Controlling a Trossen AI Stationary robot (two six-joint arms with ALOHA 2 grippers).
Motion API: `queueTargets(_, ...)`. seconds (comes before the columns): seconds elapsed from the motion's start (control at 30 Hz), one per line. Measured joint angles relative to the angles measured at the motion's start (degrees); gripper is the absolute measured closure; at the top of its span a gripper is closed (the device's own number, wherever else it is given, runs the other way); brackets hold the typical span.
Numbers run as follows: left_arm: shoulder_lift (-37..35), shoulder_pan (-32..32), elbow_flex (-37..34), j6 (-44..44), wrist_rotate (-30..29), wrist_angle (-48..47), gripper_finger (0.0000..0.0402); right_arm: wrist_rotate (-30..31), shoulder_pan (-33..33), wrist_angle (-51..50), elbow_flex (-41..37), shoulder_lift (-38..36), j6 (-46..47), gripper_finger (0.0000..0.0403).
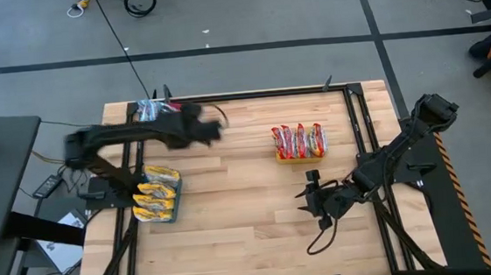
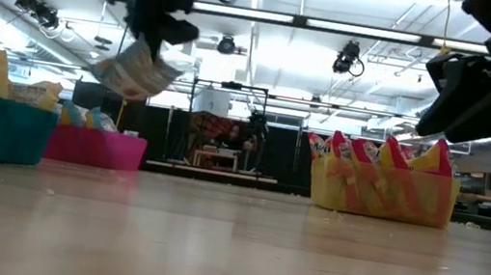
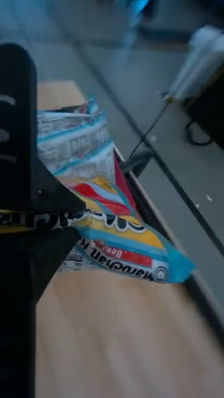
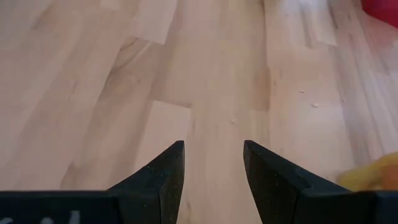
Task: Sort Maruchan noodles
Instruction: Put the blue noodle pack into the red bin
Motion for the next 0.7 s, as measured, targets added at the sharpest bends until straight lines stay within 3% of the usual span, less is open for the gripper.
queueTargets(0.2,-13.9,12.5,-13.8,7.9,10.4,22.7,0.0374,-0.1,-1.3,-0.1,0.0,0.0,-1.9,0.0232)
queueTargets(0.33,-18.1,21.1,-24.6,10.6,21.2,43.6,0.0374,-0.2,-2.0,-0.1,0.0,0.0,-2.3,0.0232)
queueTargets(0.4,-18.6,24.8,-28.2,10.6,23.7,50.8,0.0374,-0.8,-2.1,-0.2,0.0,0.0,-1.0,0.0232)
queueTargets(0.57,-18.6,30.6,-33.8,7.1,23.7,57.6,0.0374,-3.4,-1.9,-0.3,0.0,0.0,4.3,0.0232)
queueTargets(0.7,-18.6,32.1,-36.2,4.1,25.4,57.8,0.0374,-3.7,-1.5,-0.5,0.0,0.0,7.4,0.0232)
